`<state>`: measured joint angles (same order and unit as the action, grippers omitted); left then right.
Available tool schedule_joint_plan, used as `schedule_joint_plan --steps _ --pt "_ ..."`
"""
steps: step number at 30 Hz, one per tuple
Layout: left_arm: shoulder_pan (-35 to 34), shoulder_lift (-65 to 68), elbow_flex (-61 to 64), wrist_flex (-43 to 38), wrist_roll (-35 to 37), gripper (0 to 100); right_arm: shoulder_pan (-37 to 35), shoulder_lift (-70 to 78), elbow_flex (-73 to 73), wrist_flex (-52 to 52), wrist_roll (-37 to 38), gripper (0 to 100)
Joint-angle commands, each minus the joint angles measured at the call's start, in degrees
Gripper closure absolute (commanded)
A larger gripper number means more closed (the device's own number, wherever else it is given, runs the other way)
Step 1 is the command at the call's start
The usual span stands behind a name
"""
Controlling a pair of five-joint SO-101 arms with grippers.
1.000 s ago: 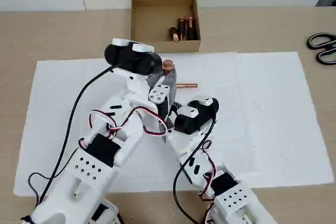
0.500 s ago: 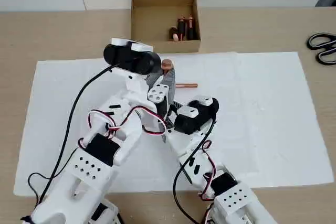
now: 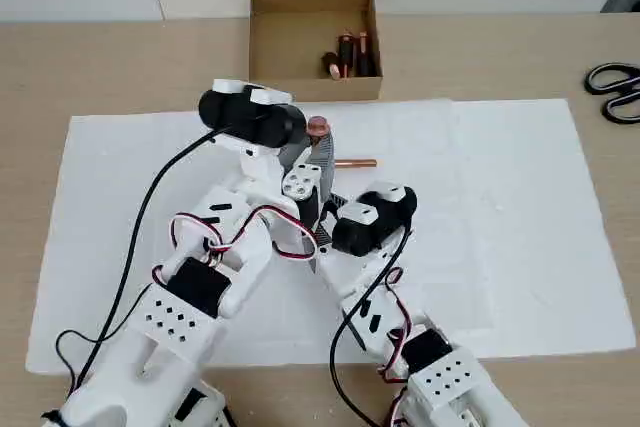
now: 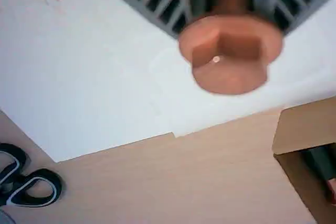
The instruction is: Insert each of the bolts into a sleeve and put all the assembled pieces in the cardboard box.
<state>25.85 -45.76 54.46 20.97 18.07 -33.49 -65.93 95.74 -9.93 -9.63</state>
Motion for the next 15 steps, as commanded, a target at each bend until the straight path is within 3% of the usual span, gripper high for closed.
schedule_joint_plan --steps 1,15 --pt "-0.3 -1.9 -0.2 -0.4 0.1 99 0.0 -0.8 0.5 0.1 -0.5 99.5" --pt "0.3 -2.2 -0.2 5.9 -3.8 99 0.0 -0.8 0.5 0.1 -0.4 99.5"
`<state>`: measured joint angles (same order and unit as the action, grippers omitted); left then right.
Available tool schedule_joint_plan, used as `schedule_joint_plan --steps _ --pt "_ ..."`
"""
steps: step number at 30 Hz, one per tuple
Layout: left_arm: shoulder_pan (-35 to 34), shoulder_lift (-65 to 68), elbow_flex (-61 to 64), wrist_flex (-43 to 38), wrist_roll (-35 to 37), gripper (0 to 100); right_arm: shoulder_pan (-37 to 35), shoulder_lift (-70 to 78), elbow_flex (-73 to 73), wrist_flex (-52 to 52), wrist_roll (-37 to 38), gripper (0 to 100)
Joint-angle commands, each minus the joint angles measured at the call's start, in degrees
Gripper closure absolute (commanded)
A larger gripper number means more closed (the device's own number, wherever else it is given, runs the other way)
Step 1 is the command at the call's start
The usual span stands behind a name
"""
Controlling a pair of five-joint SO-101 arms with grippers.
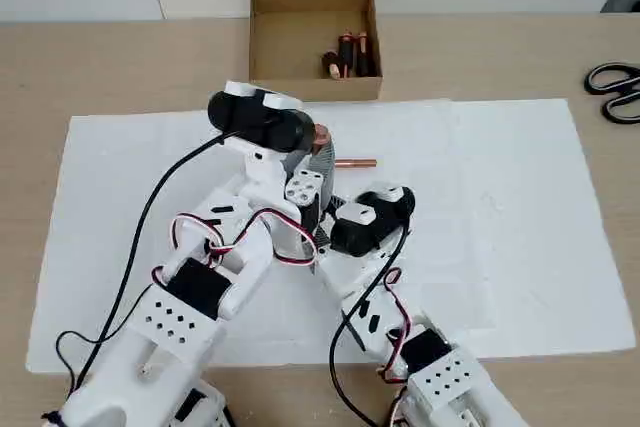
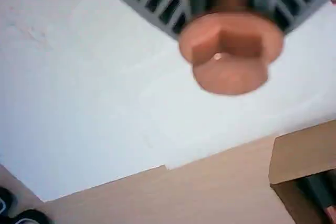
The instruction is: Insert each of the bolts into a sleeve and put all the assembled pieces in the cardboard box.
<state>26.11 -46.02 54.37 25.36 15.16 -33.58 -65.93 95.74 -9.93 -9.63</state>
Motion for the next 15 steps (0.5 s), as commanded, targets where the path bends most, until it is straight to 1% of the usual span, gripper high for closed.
schedule_joint_plan --steps 1,15 --pt "0.0 -1.9 -0.1 1.9 -0.9 99 0.1 -0.8 0.5 0.1 -0.4 99.5" --pt "-0.4 -2.0 -0.3 4.0 -0.7 99 0.1 -0.8 0.5 0.1 -0.4 99.5"
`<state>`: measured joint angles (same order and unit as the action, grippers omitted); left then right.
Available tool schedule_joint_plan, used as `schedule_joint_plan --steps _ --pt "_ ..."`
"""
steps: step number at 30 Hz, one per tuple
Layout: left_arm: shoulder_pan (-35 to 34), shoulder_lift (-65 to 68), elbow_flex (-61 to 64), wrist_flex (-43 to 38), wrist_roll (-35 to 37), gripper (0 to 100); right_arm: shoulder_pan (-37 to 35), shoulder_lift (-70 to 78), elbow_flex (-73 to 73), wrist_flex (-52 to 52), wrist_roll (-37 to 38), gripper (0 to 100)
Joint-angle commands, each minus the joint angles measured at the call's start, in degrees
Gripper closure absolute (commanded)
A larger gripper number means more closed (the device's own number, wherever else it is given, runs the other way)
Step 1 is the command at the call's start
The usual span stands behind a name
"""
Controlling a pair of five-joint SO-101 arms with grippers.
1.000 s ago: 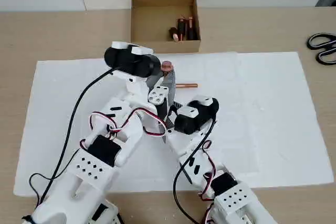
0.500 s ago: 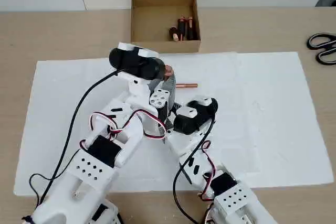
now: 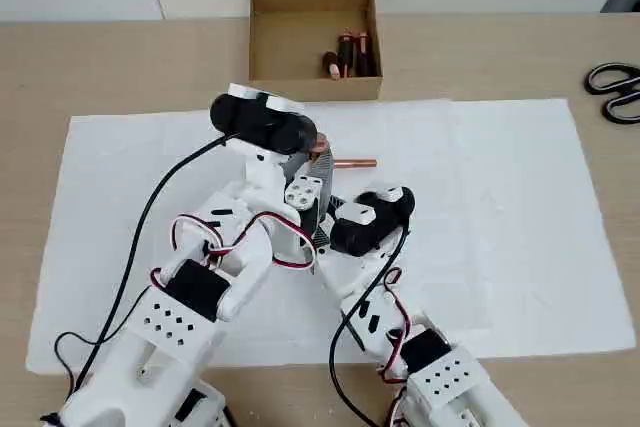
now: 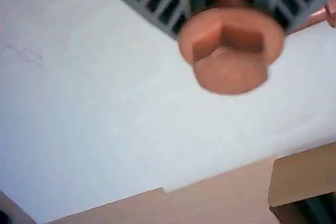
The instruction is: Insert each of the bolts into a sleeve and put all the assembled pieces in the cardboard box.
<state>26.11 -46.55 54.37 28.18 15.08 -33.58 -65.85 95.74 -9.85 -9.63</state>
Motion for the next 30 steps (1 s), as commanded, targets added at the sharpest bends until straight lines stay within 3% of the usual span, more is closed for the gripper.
schedule_joint_plan --steps 1,30 --pt "-0.4 -1.5 -0.4 2.1 -0.4 99 0.1 -0.9 0.5 0.0 -0.4 99.5" --pt "-0.4 -1.5 -0.6 12.7 1.2 99 0.2 -0.9 0.5 0.0 -0.4 99.5"
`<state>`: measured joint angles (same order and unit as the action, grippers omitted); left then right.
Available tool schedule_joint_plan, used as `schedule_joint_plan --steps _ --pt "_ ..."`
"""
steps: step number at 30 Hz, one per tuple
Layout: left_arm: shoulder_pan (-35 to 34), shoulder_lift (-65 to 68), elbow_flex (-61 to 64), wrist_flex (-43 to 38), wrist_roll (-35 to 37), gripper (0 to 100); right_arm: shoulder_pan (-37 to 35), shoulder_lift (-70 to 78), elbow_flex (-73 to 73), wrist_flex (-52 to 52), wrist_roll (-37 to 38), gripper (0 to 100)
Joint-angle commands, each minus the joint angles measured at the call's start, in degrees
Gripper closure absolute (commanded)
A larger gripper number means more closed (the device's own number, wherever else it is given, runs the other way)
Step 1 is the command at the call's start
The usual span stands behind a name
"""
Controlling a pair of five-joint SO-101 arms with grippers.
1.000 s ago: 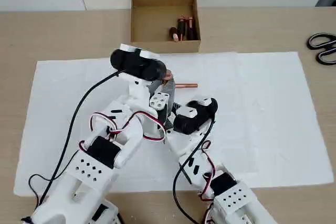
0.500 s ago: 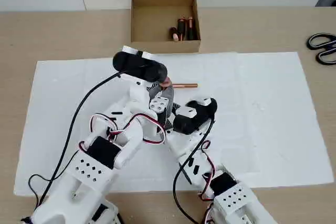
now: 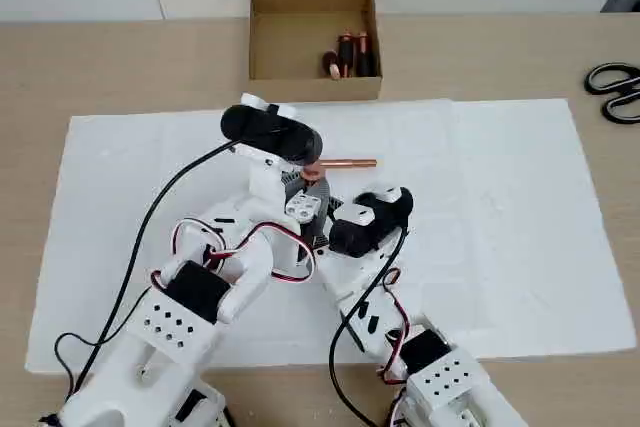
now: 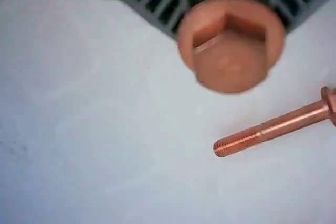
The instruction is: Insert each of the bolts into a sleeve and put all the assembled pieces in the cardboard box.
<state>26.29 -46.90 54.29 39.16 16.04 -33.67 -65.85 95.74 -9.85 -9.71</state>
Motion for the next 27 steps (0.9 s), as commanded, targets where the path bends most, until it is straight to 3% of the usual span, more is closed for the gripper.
schedule_joint_plan --steps 1,5,11,15,24,27 --pt "-0.6 -1.1 -0.5 2.1 0.4 99 0.3 -0.9 0.5 0.0 -0.3 99.5" --pt "-0.5 -1.1 -0.6 2.6 0.3 99 0.3 -0.9 0.5 0.0 -0.3 99.5" --pt "-0.6 -1.1 -3.9 6.8 0.4 84 1.6 -0.9 0.5 0.0 -0.3 99.5" --pt "-1.2 -1.1 -7.5 9.7 0.4 82 1.7 -0.9 0.5 0.0 -0.3 99.5" --pt "-14.0 -1.1 -17.4 18.6 -0.4 82 1.8 -0.9 0.5 0.1 -0.2 99.5" --pt "-22.9 -1.1 -19.5 22.9 -6.2 82 1.8 -0.9 0.5 0.1 -0.2 99.5"
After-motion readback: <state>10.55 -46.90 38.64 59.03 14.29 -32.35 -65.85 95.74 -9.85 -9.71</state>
